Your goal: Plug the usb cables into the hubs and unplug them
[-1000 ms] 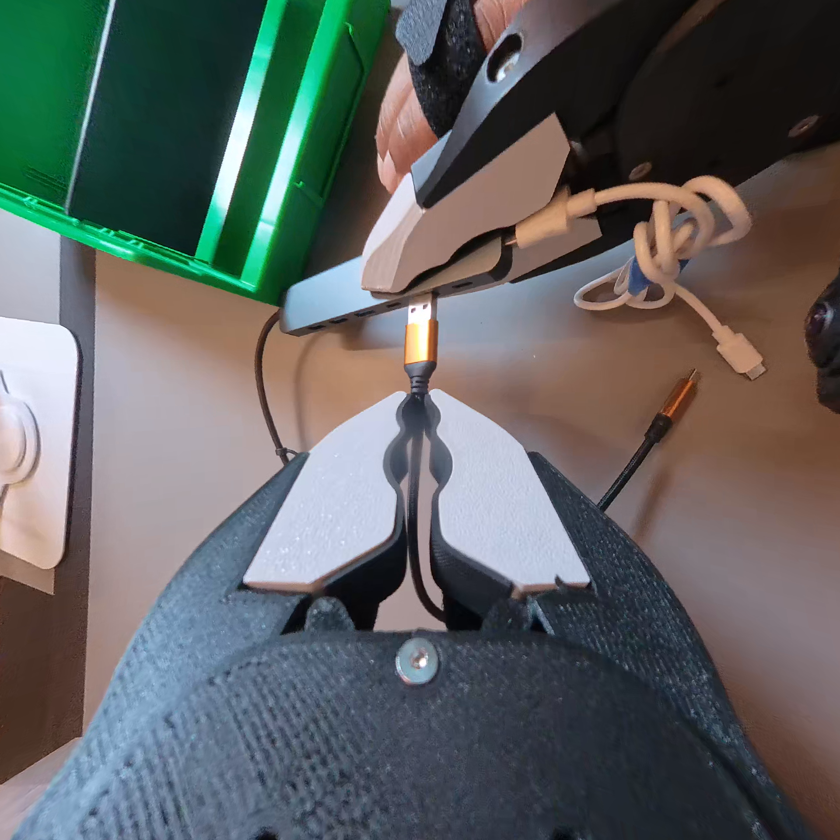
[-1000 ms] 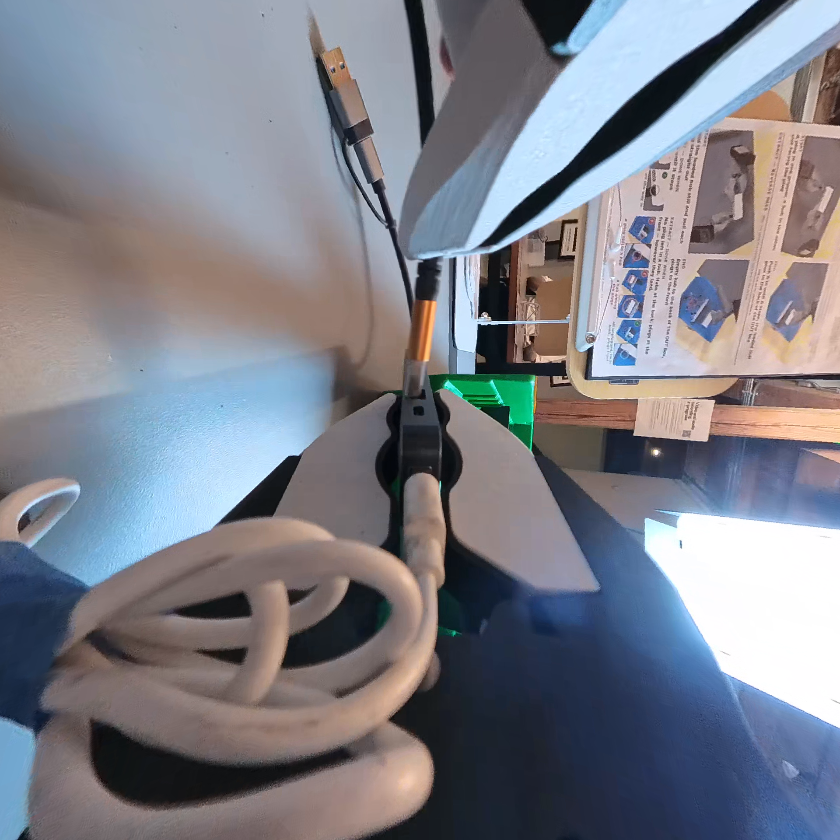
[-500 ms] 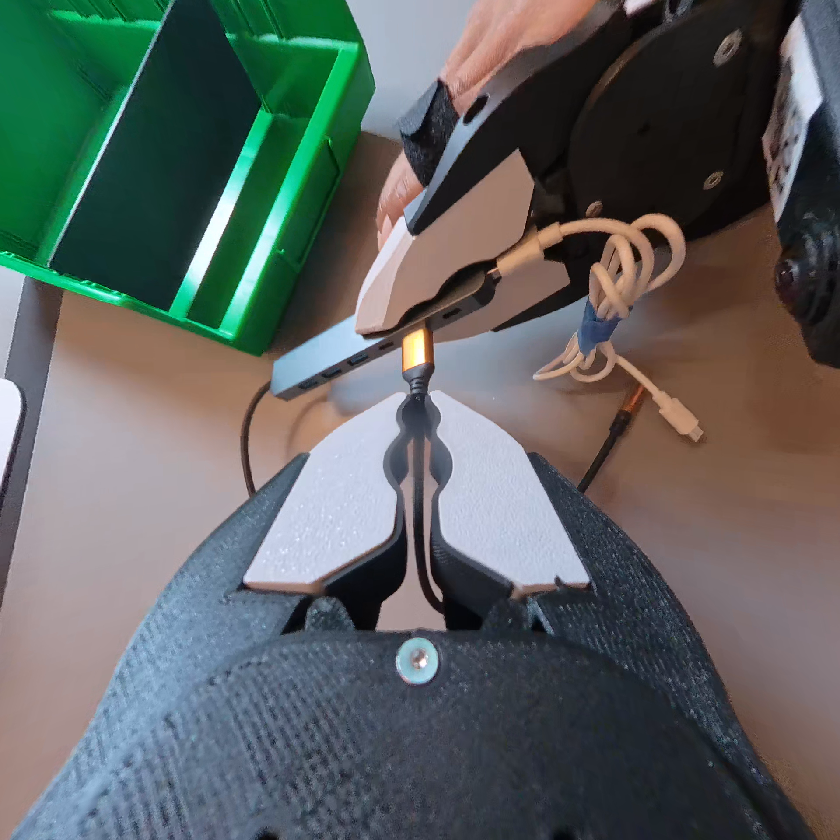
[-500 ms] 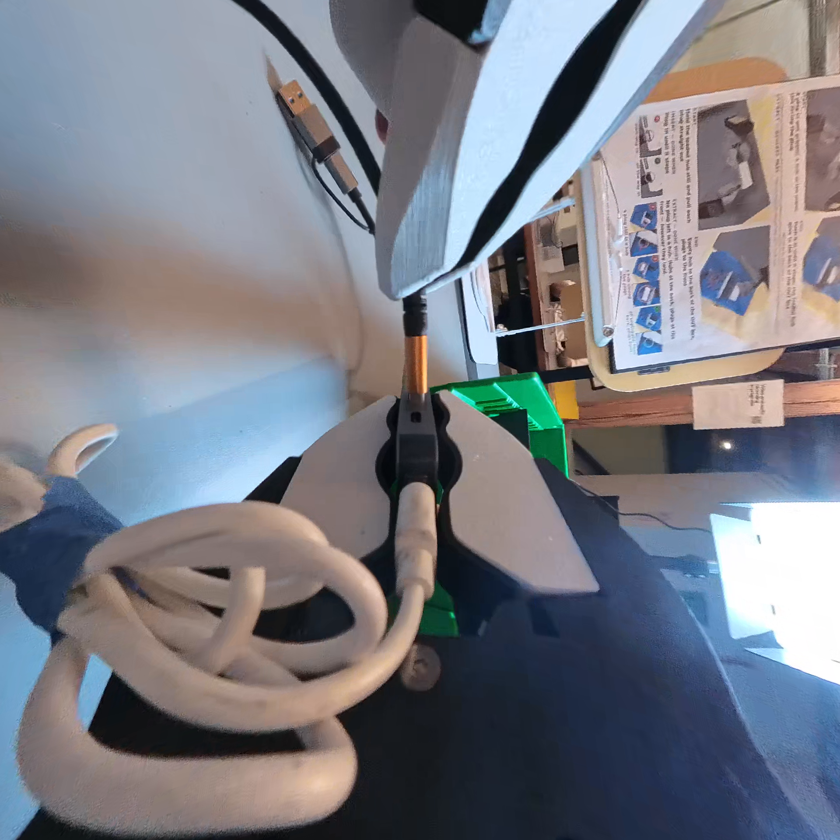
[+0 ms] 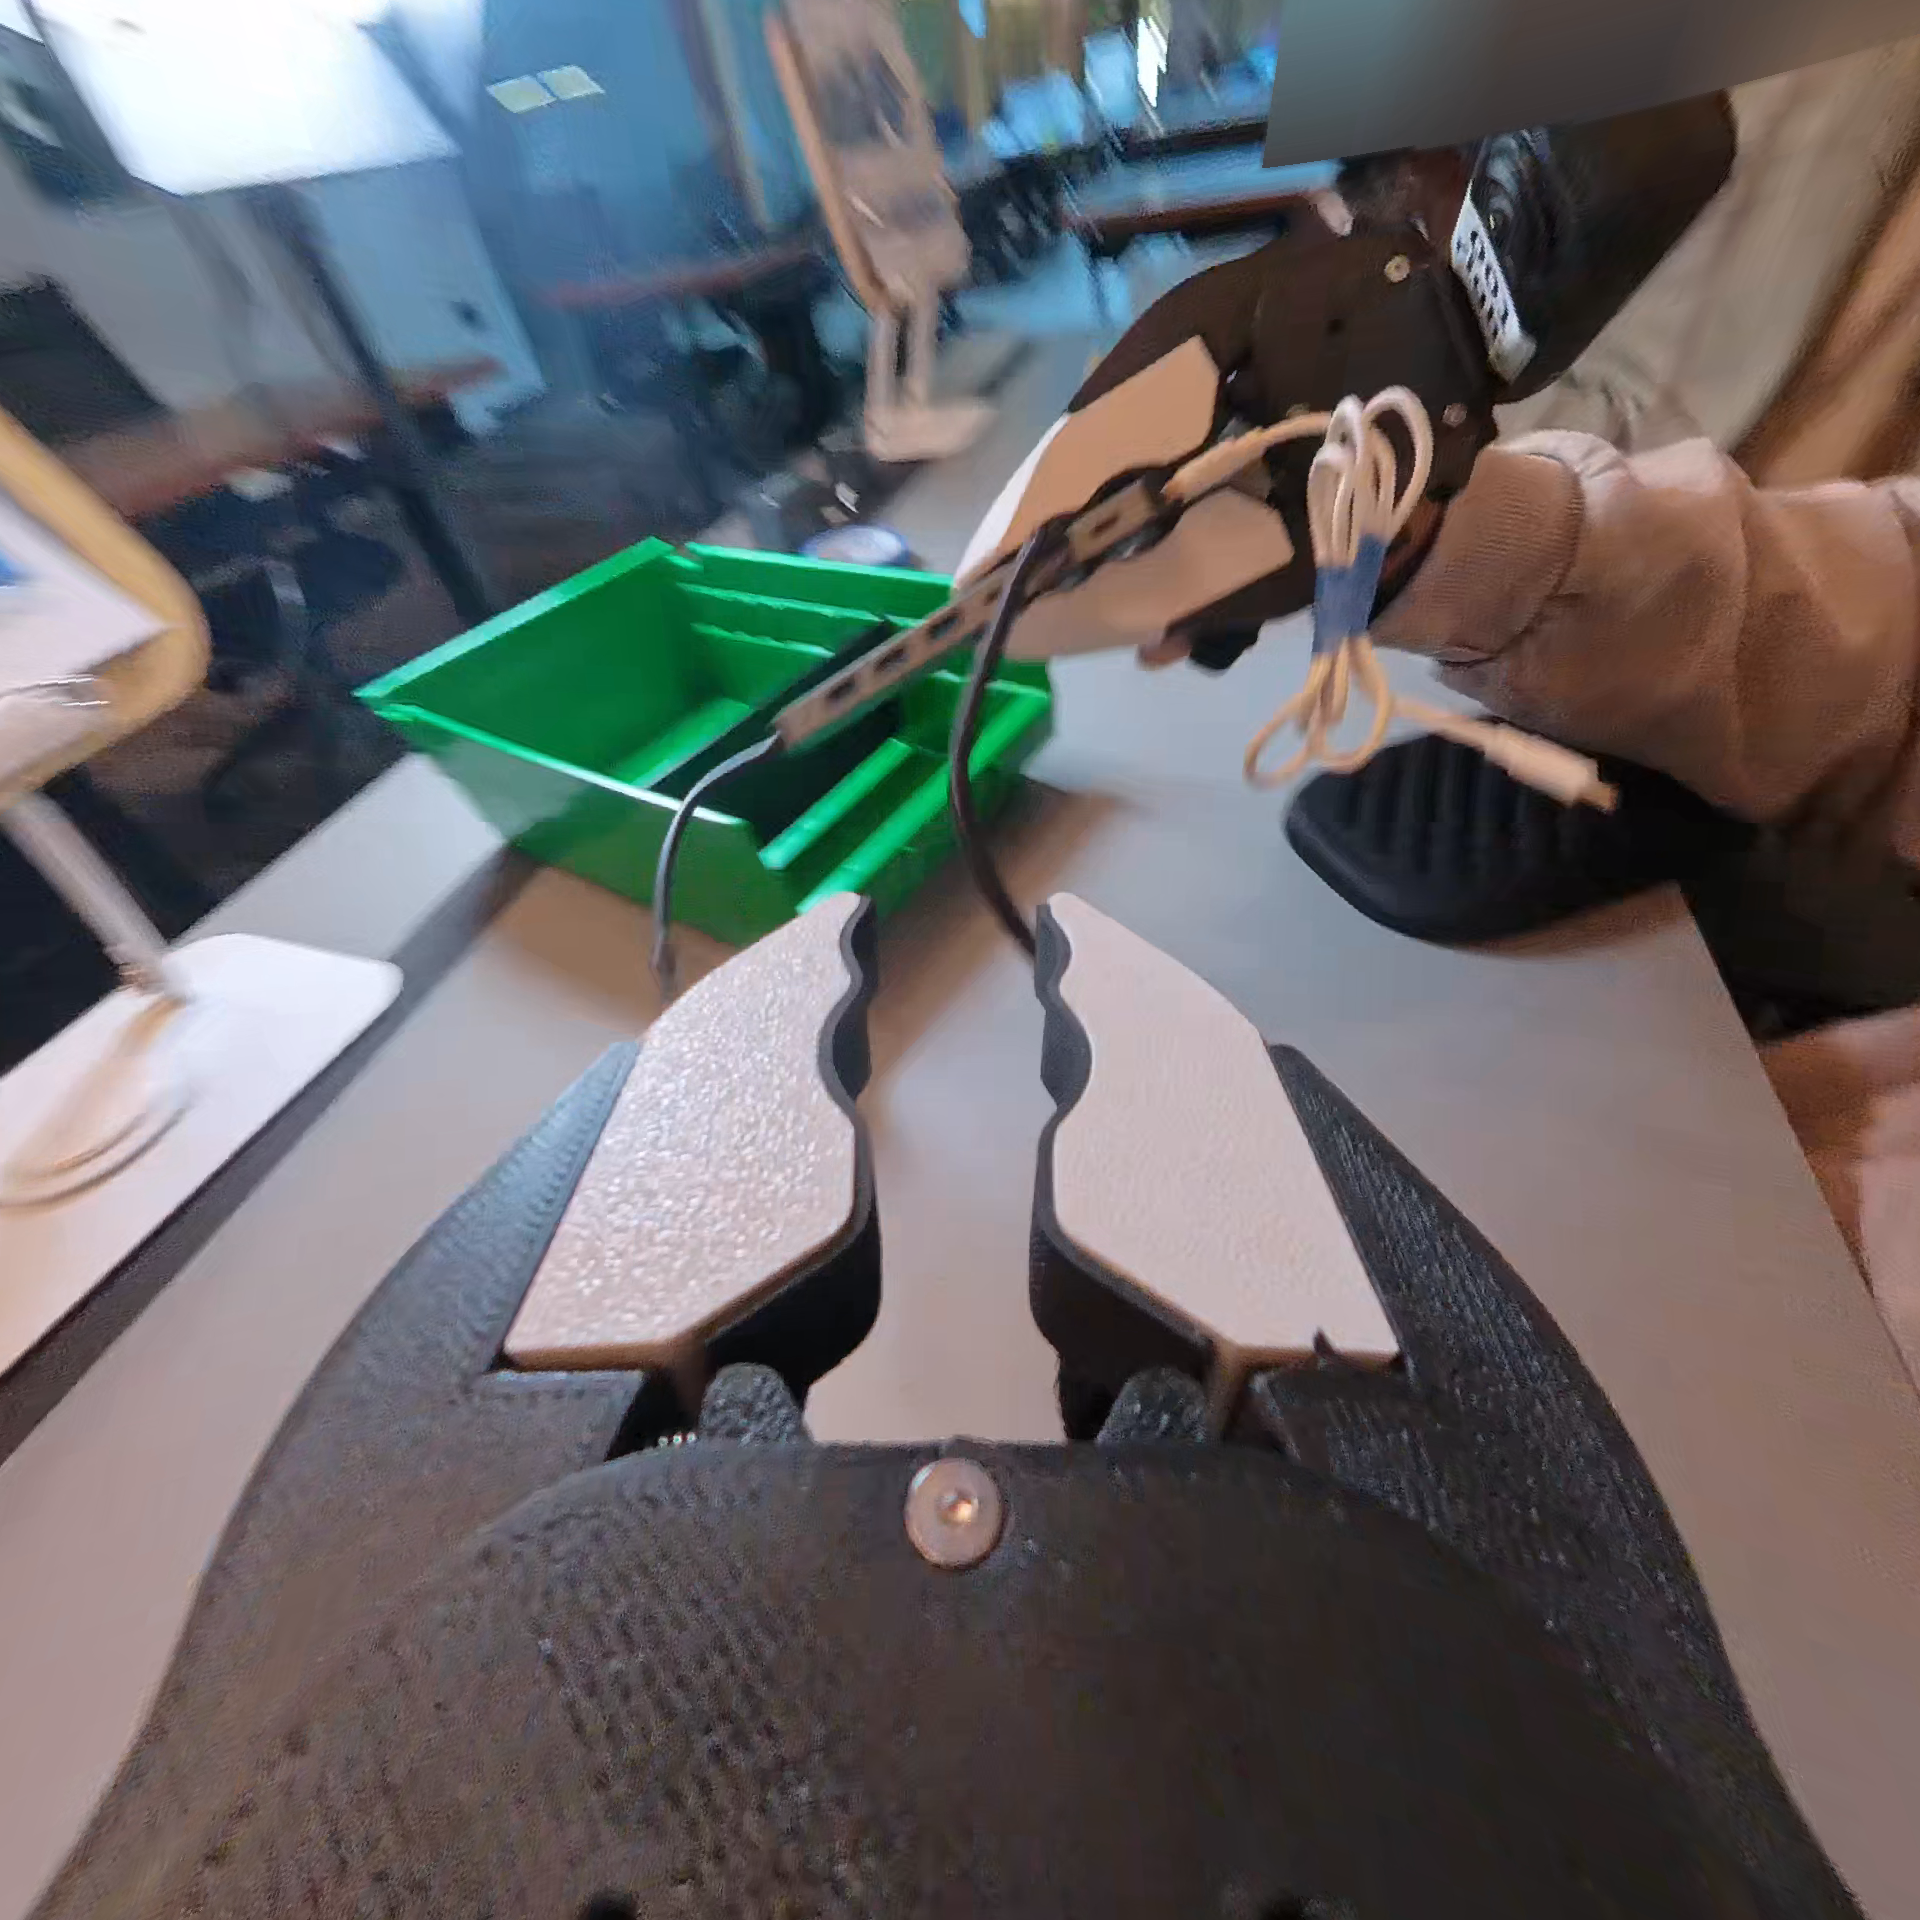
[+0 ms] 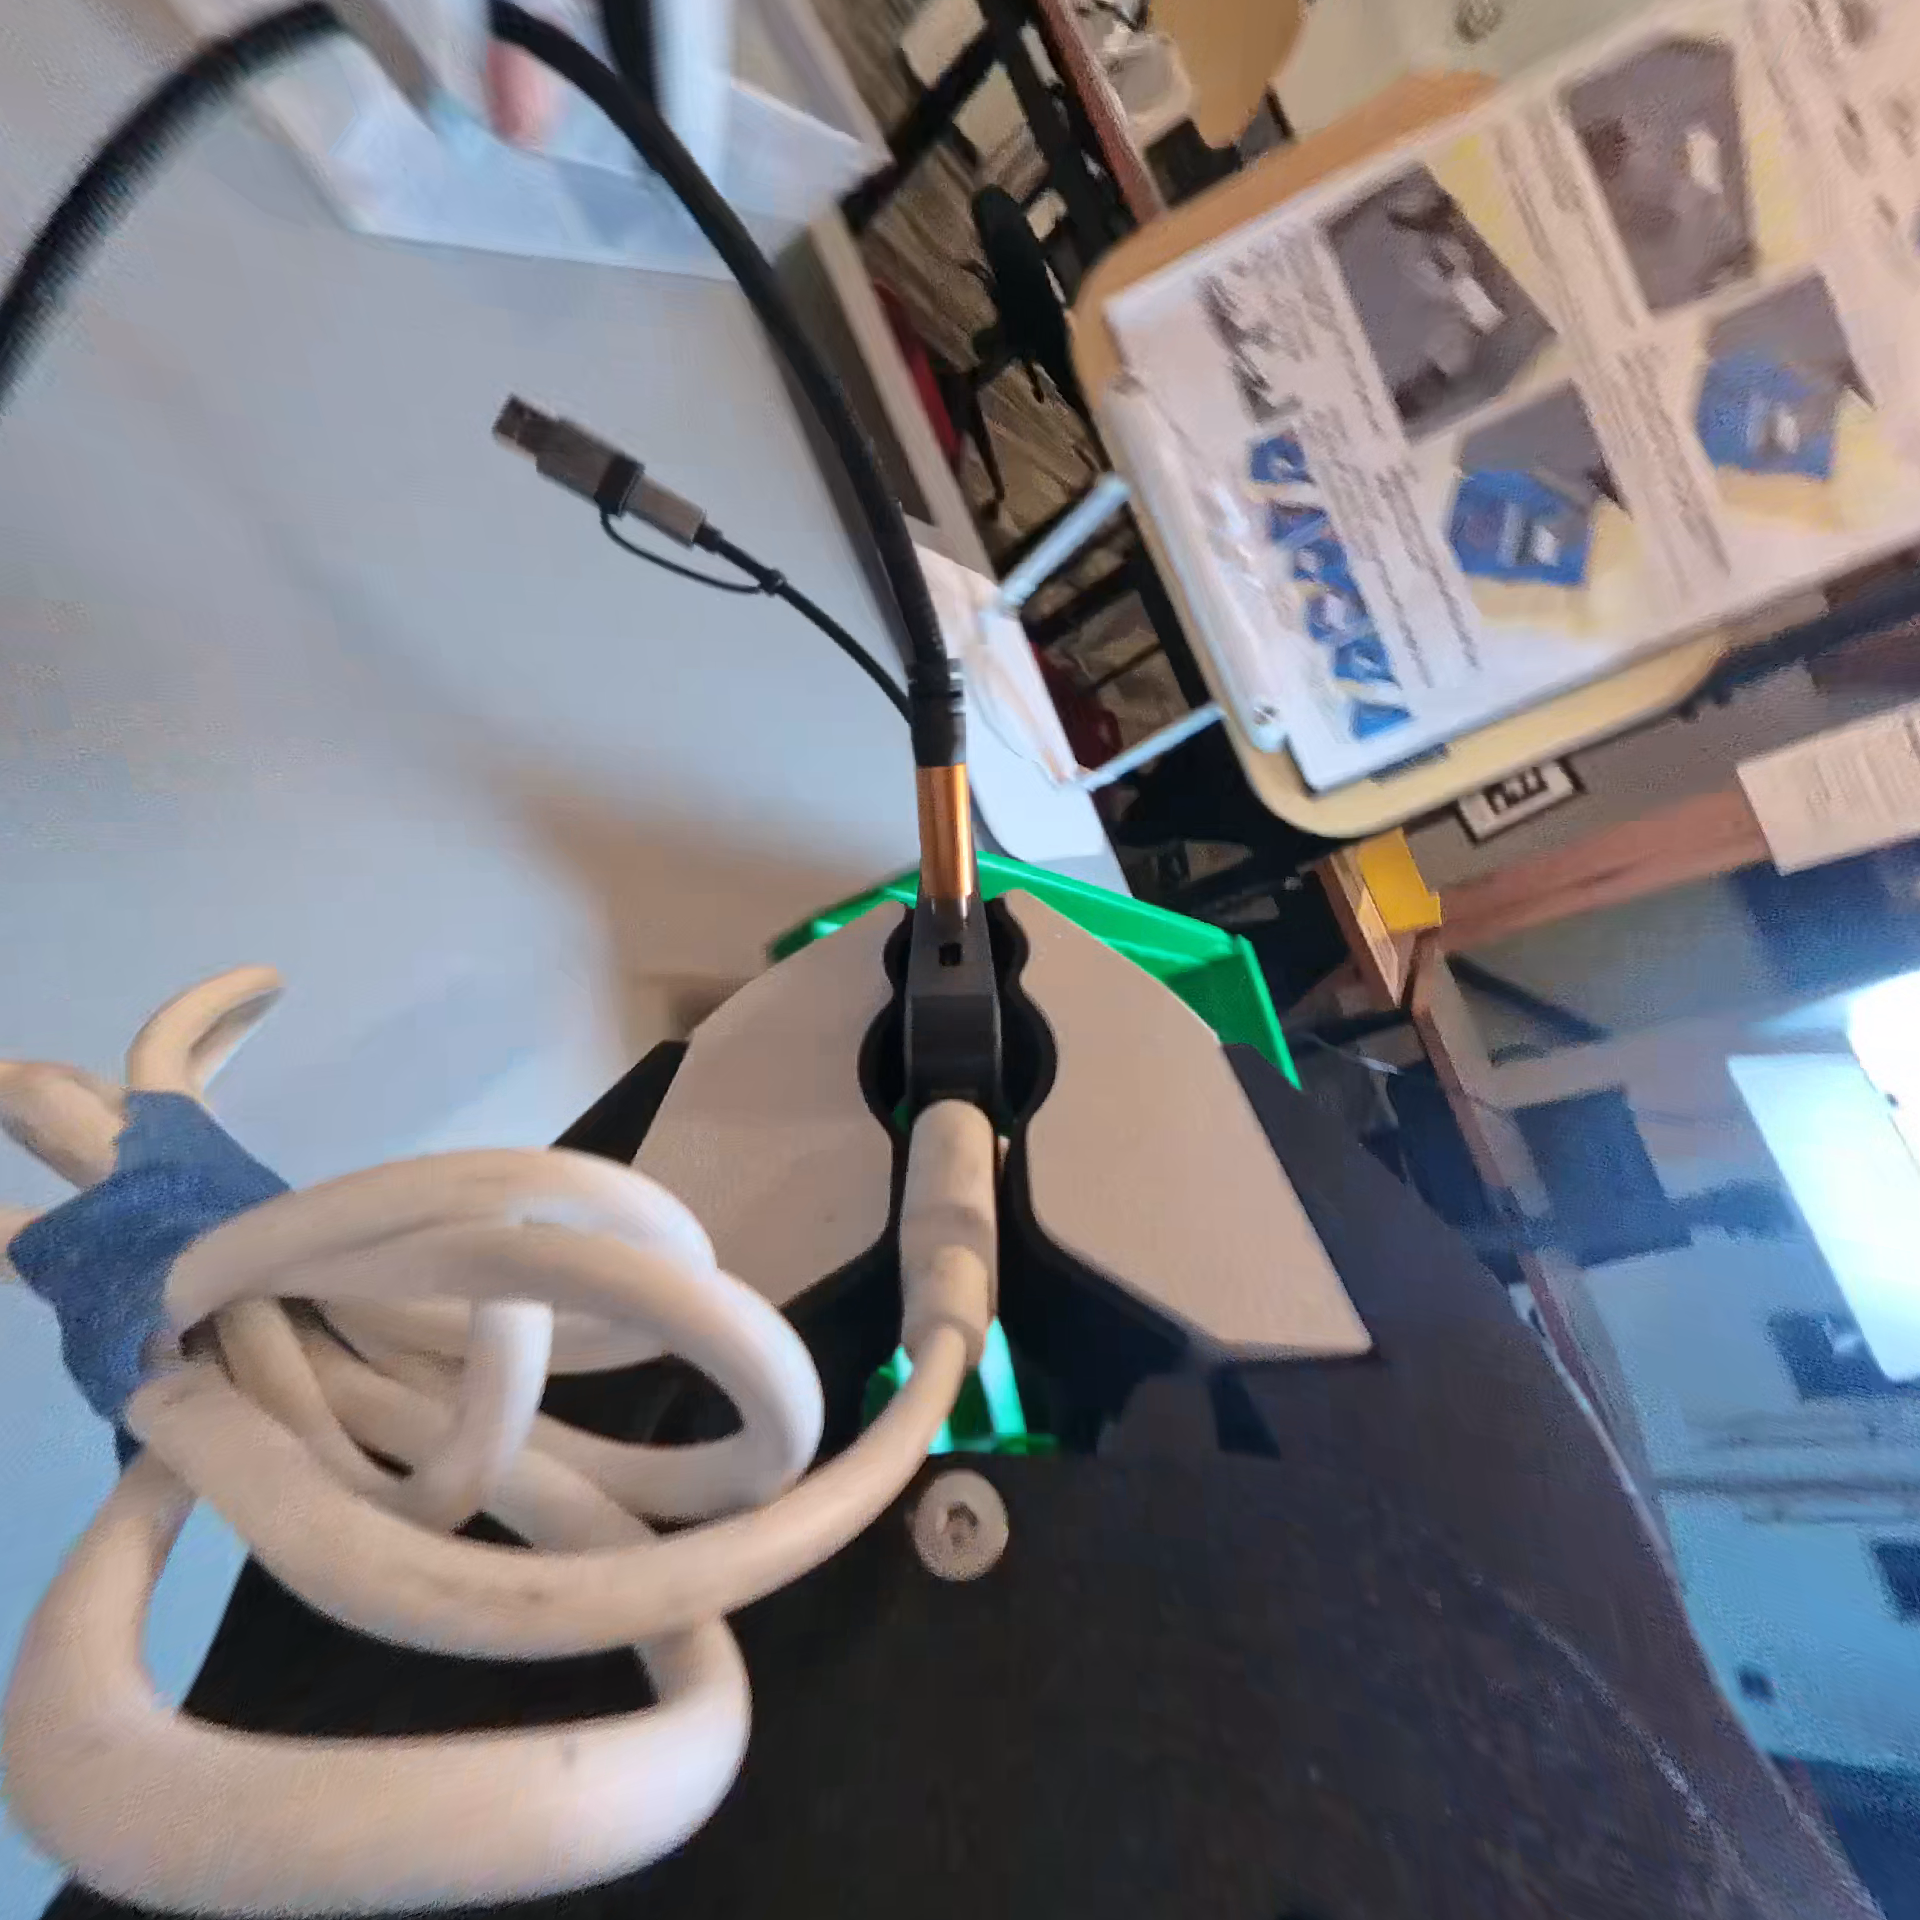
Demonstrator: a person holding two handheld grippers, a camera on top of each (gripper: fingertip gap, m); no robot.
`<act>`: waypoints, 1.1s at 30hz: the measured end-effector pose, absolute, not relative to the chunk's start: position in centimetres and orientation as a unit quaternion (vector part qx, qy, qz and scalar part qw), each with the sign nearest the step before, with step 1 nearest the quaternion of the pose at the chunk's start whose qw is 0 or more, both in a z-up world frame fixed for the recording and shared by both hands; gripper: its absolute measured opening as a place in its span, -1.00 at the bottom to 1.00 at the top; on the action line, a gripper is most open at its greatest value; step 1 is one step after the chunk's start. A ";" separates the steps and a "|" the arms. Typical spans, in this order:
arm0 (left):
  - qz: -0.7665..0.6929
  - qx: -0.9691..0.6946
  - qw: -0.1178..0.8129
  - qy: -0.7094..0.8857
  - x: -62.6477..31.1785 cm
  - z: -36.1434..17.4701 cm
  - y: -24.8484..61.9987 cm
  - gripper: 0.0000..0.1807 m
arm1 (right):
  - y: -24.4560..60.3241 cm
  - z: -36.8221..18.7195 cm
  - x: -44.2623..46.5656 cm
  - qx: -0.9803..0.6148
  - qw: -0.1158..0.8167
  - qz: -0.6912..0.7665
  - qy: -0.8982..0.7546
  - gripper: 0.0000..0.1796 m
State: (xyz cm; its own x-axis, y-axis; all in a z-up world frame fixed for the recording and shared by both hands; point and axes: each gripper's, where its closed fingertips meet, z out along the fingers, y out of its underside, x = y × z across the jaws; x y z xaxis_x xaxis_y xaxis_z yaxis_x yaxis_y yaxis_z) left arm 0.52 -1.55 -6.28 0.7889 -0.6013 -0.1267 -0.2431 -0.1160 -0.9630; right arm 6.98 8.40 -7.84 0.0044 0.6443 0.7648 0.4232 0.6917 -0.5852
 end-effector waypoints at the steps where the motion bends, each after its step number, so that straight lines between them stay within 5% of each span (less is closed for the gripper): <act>1: -0.144 -0.725 0.620 0.263 -1.2 -5.7 -2.0 -0.70 | 10.2 -6.2 7.6 -0.399 0.595 0.092 -0.691 -0.86; 8: -0.119 -0.759 0.612 0.184 -8.2 -10.9 -4.4 -0.74 | 27.3 -1.3 10.4 -0.531 0.469 -0.121 -0.696 -0.87; 15: -0.104 -0.770 0.593 0.209 -7.9 -13.8 -4.6 -0.75 | 36.5 -6.3 6.9 -0.578 0.323 -0.216 -0.717 -0.87; 19: -0.104 -0.781 0.576 0.218 -7.6 -15.0 -4.8 -0.75 | 37.8 -12.1 3.8 -0.609 0.264 -0.209 -0.719 -0.87; 23: -0.109 -0.784 0.572 0.217 -7.5 -15.4 -4.8 -0.75 | 37.1 -16.7 3.5 -0.661 0.149 -0.178 -0.713 -0.61; 26: -0.112 -0.787 0.569 0.212 -7.6 -15.6 -4.8 -0.75 | 35.3 -17.0 3.7 -0.648 0.086 -0.150 -0.742 -0.36; 33: -0.112 -0.786 0.574 0.200 -8.0 -15.4 -4.6 -0.74 | 29.7 -11.7 5.4 -0.636 0.033 -0.022 -0.771 -0.24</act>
